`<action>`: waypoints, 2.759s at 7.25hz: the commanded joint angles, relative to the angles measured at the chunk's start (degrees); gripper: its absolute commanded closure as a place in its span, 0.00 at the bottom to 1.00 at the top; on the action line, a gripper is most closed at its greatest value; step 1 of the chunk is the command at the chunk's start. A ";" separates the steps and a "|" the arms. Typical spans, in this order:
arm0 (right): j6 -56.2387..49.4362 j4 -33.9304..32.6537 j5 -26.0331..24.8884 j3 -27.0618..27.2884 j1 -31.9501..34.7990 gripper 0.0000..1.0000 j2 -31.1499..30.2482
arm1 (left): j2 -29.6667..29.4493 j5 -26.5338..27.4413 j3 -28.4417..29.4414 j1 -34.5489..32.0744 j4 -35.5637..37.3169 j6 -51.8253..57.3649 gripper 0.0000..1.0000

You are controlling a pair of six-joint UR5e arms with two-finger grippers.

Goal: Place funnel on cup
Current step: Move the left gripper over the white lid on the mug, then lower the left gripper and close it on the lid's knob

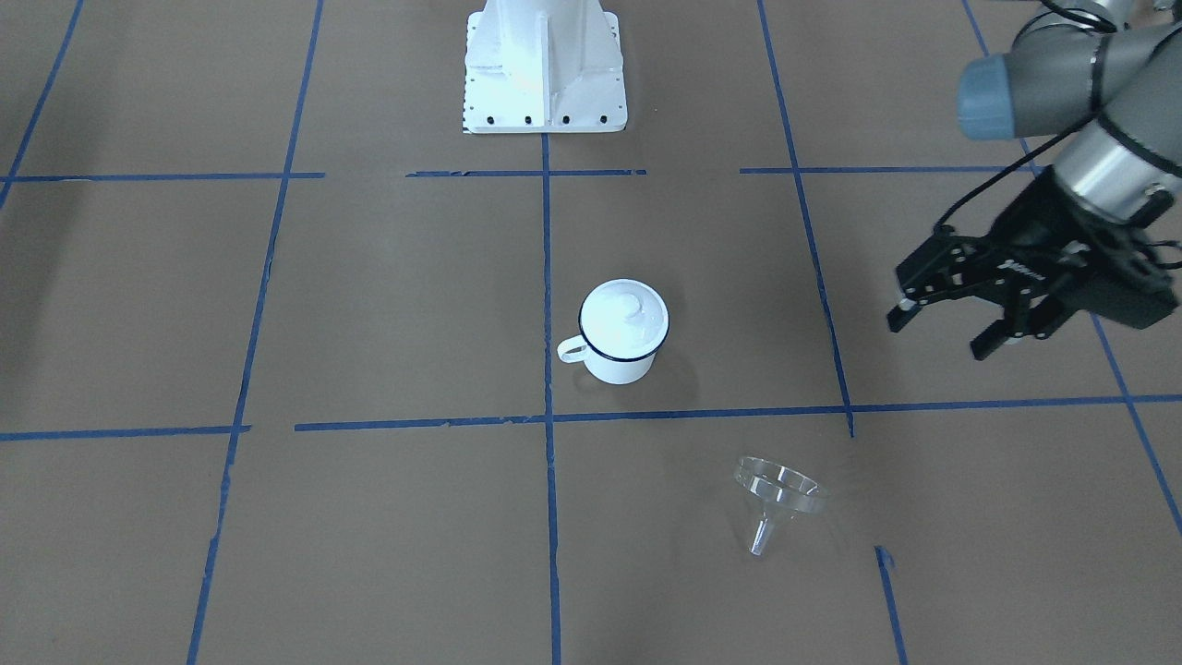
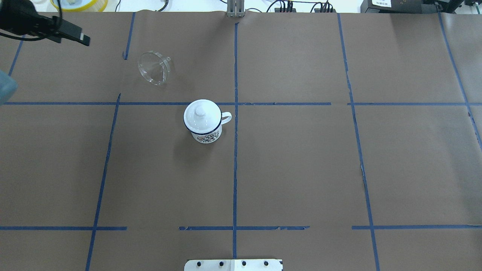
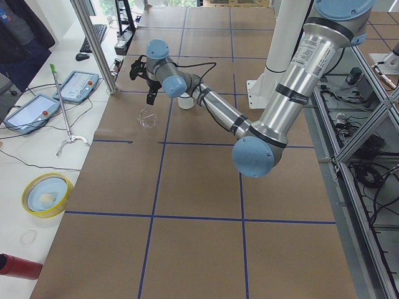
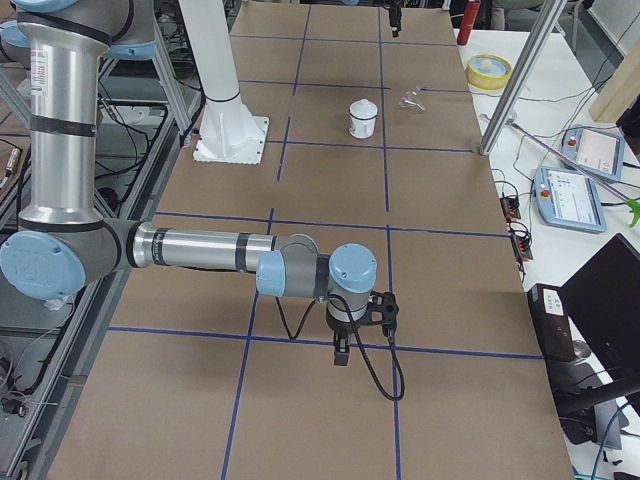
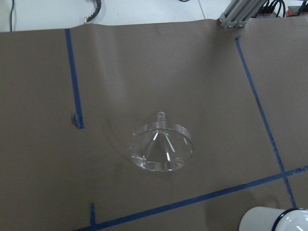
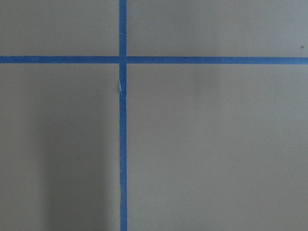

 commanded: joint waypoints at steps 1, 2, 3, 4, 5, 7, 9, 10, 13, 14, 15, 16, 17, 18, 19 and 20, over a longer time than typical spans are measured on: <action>0.00 0.00 0.00 0.00 0.00 0.00 0.00 | -10.92 6.94 1.88 7.52 13.87 -8.04 0.00; 0.00 0.00 0.00 0.00 0.00 0.00 0.00 | -15.40 8.25 4.25 9.55 17.56 -11.11 0.00; 0.00 0.00 0.00 0.00 0.00 0.00 0.00 | -19.19 10.35 6.80 12.87 20.29 -13.76 0.00; 0.00 0.00 0.00 0.00 0.00 0.00 0.00 | -21.05 12.29 9.17 16.30 21.10 -17.00 0.00; 0.00 0.00 0.00 0.00 0.00 0.00 0.00 | -20.63 14.05 9.63 19.12 21.11 -17.56 0.00; 0.00 0.00 0.00 0.00 0.00 0.00 0.00 | -18.89 14.24 10.43 20.64 21.03 -19.83 0.00; 0.00 0.00 0.00 0.00 0.00 0.00 0.00 | -18.17 14.24 10.08 20.73 20.85 -19.76 0.08; 0.00 0.00 0.00 0.00 0.00 0.00 0.00 | -18.26 13.98 9.90 20.73 20.68 -19.76 0.12; 0.00 0.00 0.00 0.00 0.00 0.00 0.00 | -18.17 13.89 9.81 22.75 19.19 -19.93 0.30; 0.00 0.00 0.00 0.00 0.00 0.00 0.00 | -17.30 13.89 9.72 23.45 17.79 -19.93 0.30; 0.00 0.00 0.00 0.00 0.00 0.00 0.00 | -17.29 13.89 9.72 23.45 17.77 -19.59 0.30; 0.00 0.00 0.00 0.00 0.00 0.00 0.00 | -16.77 14.15 9.55 23.45 17.86 -19.41 0.30; 0.00 0.00 0.00 0.00 0.00 0.00 0.00 | -16.15 14.24 8.85 23.45 17.95 -19.41 0.30; 0.00 0.00 0.00 0.00 0.00 0.00 0.00 | -16.06 14.33 8.23 23.28 18.12 -19.49 0.30; 0.00 0.00 0.00 0.00 0.00 0.00 0.00 | -16.06 14.42 8.23 23.10 18.12 -19.58 0.30; 0.00 0.00 0.00 0.00 0.00 0.00 0.00 | -16.15 15.03 8.23 23.10 18.12 -19.76 0.30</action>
